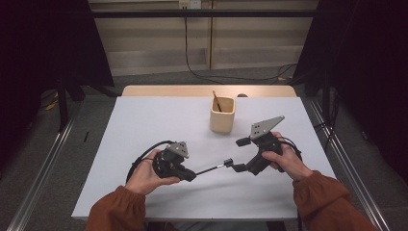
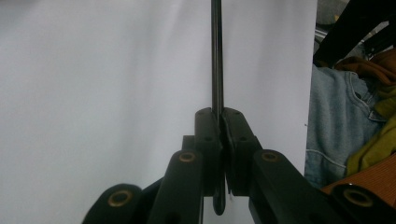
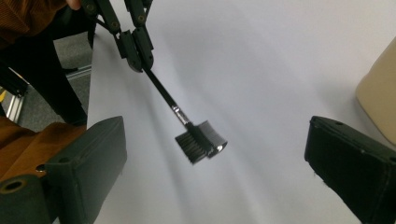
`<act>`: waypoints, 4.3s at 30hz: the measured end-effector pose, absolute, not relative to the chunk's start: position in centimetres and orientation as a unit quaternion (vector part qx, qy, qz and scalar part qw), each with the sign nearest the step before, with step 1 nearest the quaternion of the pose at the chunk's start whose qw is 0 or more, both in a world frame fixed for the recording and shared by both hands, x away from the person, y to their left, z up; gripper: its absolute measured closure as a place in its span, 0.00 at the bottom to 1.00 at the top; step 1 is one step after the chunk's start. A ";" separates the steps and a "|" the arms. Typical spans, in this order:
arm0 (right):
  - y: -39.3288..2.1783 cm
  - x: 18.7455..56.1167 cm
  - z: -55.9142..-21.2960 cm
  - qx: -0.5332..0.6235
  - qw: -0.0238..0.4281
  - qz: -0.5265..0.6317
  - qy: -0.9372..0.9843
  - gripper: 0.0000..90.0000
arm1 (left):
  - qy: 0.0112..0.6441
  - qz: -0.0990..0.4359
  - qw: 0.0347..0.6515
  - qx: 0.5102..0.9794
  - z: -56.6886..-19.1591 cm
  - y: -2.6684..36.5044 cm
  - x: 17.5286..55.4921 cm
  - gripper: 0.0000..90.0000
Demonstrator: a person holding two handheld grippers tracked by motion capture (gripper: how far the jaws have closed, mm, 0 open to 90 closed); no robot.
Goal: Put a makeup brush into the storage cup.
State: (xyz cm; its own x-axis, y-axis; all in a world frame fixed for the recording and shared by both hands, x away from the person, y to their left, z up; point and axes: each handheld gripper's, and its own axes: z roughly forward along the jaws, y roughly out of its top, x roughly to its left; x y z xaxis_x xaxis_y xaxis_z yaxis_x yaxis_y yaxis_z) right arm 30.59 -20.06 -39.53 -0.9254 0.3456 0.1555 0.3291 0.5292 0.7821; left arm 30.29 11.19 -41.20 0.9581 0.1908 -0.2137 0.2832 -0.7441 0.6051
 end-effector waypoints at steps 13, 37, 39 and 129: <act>-22.0 29.6 -40.5 0.226 0.018 0.467 0.855 0.06 | 0.152 -0.063 0.366 0.916 -41.3 12.9 30.4 0.95; -23.1 27.3 -41.7 0.237 0.031 0.528 0.815 0.07 | 0.189 -0.043 0.446 0.874 -41.3 15.0 29.2 0.95; -23.0 27.2 -41.8 0.235 0.031 0.530 0.814 0.07 | 0.190 -0.035 0.450 0.872 -41.4 15.1 29.0 0.95; -16.9 29.2 -38.7 0.194 0.008 0.600 0.776 0.64 | 0.156 0.006 0.606 0.780 -42.2 12.8 28.1 0.95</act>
State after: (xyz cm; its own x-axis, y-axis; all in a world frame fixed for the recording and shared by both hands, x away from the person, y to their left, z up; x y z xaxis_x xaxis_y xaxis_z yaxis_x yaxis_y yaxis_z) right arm 29.16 -16.93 -38.74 -0.9244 0.3112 0.2206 0.2917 0.2037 0.9346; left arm 28.14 12.83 -42.16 0.9514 0.2506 -0.1791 0.2356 -0.2174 0.9472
